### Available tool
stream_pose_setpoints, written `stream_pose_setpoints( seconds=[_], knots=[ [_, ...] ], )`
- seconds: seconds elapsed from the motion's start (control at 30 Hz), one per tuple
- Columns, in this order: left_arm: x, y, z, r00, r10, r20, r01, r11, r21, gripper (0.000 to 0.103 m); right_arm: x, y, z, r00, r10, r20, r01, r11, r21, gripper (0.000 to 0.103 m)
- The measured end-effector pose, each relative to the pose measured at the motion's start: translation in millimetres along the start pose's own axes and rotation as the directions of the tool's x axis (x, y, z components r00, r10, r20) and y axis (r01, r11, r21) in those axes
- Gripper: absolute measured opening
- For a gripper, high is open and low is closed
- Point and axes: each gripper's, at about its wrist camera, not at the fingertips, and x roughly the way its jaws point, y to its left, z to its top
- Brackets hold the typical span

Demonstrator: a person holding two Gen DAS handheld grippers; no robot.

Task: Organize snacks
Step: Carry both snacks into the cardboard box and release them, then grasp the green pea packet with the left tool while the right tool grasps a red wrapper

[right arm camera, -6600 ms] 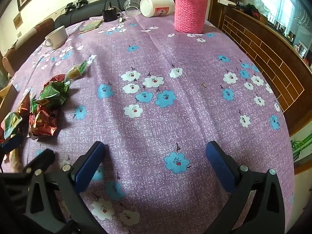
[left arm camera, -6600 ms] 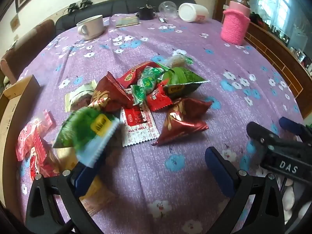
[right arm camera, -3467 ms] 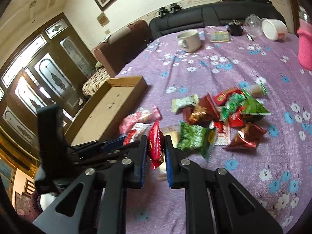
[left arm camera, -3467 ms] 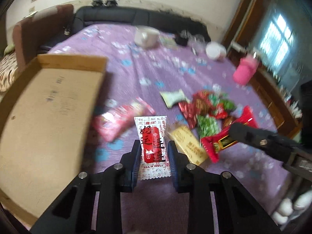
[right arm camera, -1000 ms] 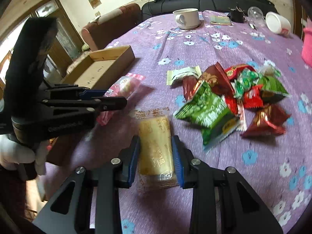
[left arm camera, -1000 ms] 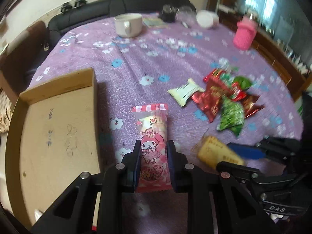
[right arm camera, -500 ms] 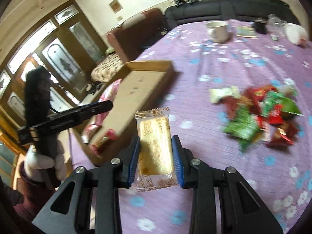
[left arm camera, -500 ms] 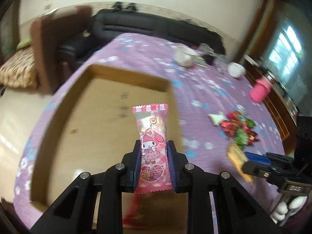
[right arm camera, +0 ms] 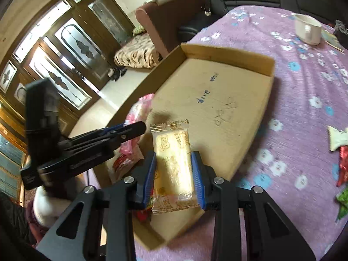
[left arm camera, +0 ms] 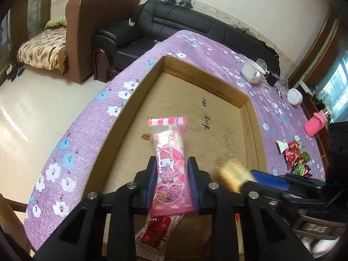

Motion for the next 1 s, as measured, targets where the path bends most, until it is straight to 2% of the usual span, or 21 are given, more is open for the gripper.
stream_pose_setpoints(
  seconds=[0.07,0.13,0.2,0.3,0.37,0.47,0.63,0.73,0.83,0.93,1.0],
  knots=[
    [-3,2,0,1.0,-0.016,0.008,0.016,1.0,-0.011,0.044,7,-5,2,1.0,-0.009,-0.005,0.009,0.999,0.032,0.037],
    [-8,1,-1,0.999,-0.029,0.025,0.029,0.999,-0.019,0.049,8,-10,2,1.0,0.002,-0.011,-0.001,0.999,0.045,0.038],
    [-15,-1,-3,0.998,-0.048,0.045,0.05,0.998,-0.039,0.049,0,-14,0,1.0,-0.01,0.006,0.009,0.999,0.044,0.039],
    [-33,-10,-8,0.991,-0.096,0.094,0.102,0.993,-0.056,0.053,-25,-24,-6,0.998,0.012,0.055,-0.015,0.998,0.061,0.04],
    [-43,-20,-12,0.984,-0.126,0.124,0.133,0.99,-0.051,0.063,-45,-36,-14,0.995,0.023,0.099,-0.031,0.996,0.081,0.044],
    [-56,-43,-20,0.972,-0.184,0.146,0.189,0.982,-0.015,0.066,-76,-63,-31,0.987,0.017,0.159,-0.037,0.992,0.124,0.046],
    [-64,-85,-33,0.945,-0.303,0.127,0.297,0.953,0.063,0.072,-137,-128,-56,0.961,-0.082,0.263,0.011,0.965,0.261,0.046],
    [-57,-106,-40,0.93,-0.356,0.091,0.348,0.932,0.098,0.072,-170,-178,-71,0.942,-0.149,0.299,0.026,0.925,0.379,0.046],
    [-43,-127,-47,0.932,-0.36,0.044,0.353,0.928,0.122,0.072,-181,-199,-79,0.943,-0.139,0.303,-0.002,0.907,0.421,0.046],
    [-37,-139,-52,0.936,-0.353,0.016,0.348,0.927,0.138,0.072,-174,-201,-79,0.948,-0.107,0.299,-0.027,0.912,0.41,0.046],
    [-36,-144,-55,0.939,-0.343,0.006,0.339,0.929,0.149,0.072,-163,-203,-75,0.951,-0.129,0.279,0.005,0.914,0.405,0.046]
  ],
)
